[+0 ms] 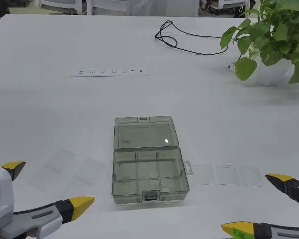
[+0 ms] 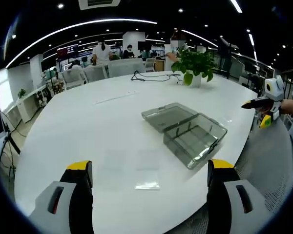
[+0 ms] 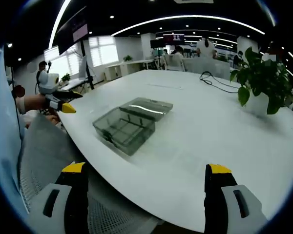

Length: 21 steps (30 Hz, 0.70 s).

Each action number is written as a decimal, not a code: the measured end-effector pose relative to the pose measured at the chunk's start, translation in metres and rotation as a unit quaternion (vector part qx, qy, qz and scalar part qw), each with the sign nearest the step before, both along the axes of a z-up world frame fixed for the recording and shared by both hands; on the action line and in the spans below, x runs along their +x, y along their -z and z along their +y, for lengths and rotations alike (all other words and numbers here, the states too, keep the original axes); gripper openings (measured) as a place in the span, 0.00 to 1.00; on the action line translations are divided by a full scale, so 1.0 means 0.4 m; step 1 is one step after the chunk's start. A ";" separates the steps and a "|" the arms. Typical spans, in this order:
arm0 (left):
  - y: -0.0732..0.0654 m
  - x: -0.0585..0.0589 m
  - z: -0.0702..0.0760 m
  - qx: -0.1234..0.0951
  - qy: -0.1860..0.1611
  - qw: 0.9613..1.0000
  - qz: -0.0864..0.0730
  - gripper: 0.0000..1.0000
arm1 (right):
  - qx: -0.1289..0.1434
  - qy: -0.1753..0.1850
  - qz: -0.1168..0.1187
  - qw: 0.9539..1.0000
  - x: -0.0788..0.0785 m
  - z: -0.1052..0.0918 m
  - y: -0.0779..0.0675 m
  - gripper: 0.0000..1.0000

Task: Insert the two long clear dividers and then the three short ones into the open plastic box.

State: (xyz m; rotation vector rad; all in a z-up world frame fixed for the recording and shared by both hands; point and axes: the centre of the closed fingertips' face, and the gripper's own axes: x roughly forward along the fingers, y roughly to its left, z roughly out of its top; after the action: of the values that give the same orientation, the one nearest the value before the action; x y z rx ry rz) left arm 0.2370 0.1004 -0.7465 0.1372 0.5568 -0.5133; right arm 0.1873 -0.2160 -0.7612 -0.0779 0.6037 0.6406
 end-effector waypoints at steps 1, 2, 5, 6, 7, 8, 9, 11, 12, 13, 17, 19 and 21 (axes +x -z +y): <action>-0.001 0.001 0.000 0.000 0.000 1.000 -0.001 1.00 | 0.000 0.000 0.000 1.000 -0.001 0.000 0.001 1.00; -0.003 0.002 0.000 0.000 0.000 1.000 -0.002 1.00 | -0.002 0.000 0.000 1.000 -0.002 -0.001 0.002 1.00; -0.003 0.002 0.001 0.000 -0.001 1.000 -0.002 1.00 | -0.001 0.000 0.001 1.000 -0.003 -0.001 0.002 1.00; -0.004 0.003 0.001 -0.001 -0.001 1.000 -0.003 1.00 | 0.000 0.001 0.000 1.000 -0.003 -0.001 0.001 1.00; -0.004 0.003 0.000 -0.001 -0.001 1.000 -0.002 1.00 | 0.000 0.001 0.000 1.000 -0.003 -0.001 0.001 1.00; -0.003 0.003 0.000 -0.001 -0.001 1.000 -0.002 1.00 | -0.001 0.001 0.000 1.000 -0.004 -0.002 0.002 1.00; -0.003 0.003 0.000 -0.001 -0.001 1.000 -0.002 1.00 | 0.000 0.002 0.000 1.000 -0.004 -0.002 0.001 1.00; -0.003 0.002 -0.001 -0.002 -0.001 1.000 -0.001 1.00 | 0.000 0.003 0.000 1.000 -0.004 -0.002 0.001 1.00; -0.003 0.002 -0.002 -0.002 -0.001 1.000 -0.001 1.00 | -0.001 0.003 0.000 1.000 -0.004 -0.002 0.001 1.00; -0.003 0.001 -0.002 -0.002 0.000 1.000 -0.001 1.00 | -0.001 0.003 0.000 1.000 -0.004 -0.002 0.001 1.00; -0.002 0.000 -0.002 -0.003 0.000 1.000 -0.001 1.00 | -0.002 0.002 0.000 1.000 -0.004 -0.001 -0.001 1.00; -0.001 -0.001 -0.001 -0.003 -0.001 1.000 -0.001 1.00 | 0.000 0.002 -0.001 1.000 -0.003 0.000 -0.001 1.00; -0.002 -0.003 -0.001 -0.004 -0.003 1.000 -0.002 1.00 | -0.001 0.001 0.000 1.000 -0.004 0.002 -0.001 1.00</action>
State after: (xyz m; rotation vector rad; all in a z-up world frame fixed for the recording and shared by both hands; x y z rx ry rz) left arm 0.2360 0.1000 -0.7457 0.1299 0.5514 -0.5098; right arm 0.1859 -0.2153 -0.7609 -0.0795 0.6041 0.6380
